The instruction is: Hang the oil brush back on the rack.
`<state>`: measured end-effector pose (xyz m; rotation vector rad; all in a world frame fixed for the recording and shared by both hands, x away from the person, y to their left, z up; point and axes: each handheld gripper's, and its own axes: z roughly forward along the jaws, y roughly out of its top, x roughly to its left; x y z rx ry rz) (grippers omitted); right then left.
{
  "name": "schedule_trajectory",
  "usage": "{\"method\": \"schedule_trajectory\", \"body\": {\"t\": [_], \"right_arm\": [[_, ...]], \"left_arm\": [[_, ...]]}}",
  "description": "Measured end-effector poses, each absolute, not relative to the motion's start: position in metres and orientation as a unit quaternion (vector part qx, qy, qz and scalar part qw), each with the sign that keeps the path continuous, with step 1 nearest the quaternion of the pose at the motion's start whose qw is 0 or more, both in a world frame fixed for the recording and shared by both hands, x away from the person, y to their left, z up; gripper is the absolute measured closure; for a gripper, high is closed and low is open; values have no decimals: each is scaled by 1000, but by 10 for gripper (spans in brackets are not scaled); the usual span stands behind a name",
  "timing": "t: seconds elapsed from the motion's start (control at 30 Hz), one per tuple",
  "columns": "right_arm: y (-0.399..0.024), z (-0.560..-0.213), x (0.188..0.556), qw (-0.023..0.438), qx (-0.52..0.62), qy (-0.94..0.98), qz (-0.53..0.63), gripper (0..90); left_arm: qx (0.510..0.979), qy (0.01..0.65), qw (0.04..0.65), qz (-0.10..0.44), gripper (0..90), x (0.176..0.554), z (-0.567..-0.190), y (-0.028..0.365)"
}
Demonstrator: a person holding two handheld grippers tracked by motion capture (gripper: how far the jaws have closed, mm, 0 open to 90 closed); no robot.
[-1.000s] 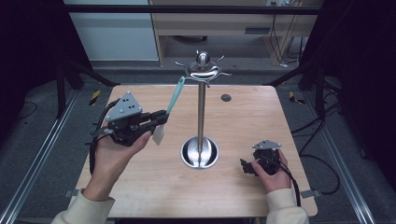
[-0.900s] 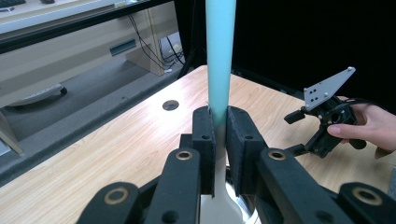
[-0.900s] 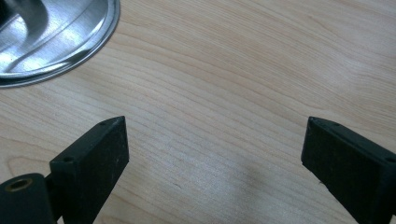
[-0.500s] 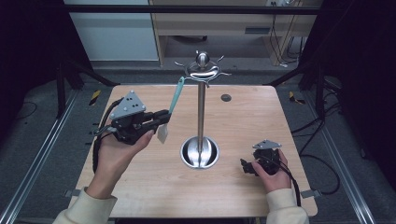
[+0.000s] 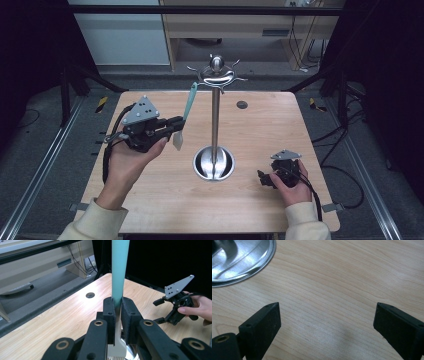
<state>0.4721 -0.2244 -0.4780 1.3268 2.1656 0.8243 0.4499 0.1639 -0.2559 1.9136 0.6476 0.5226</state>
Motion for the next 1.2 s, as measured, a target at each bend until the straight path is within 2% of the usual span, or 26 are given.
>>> {"method": "schedule_trajectory", "body": {"t": [0.7,0.73,1.2], "right_arm": [[-225,-478,472,235,481,790,298,82],[-225,-478,472,235,481,790,299,81],[-224,-478,472,234,484,788,300,81]], "left_arm": [[794,267,503,213,824,455,-257,159],[794,267,502,214,897,456,-257,159],[784,274,512,218,845,454,-255,166]]}}
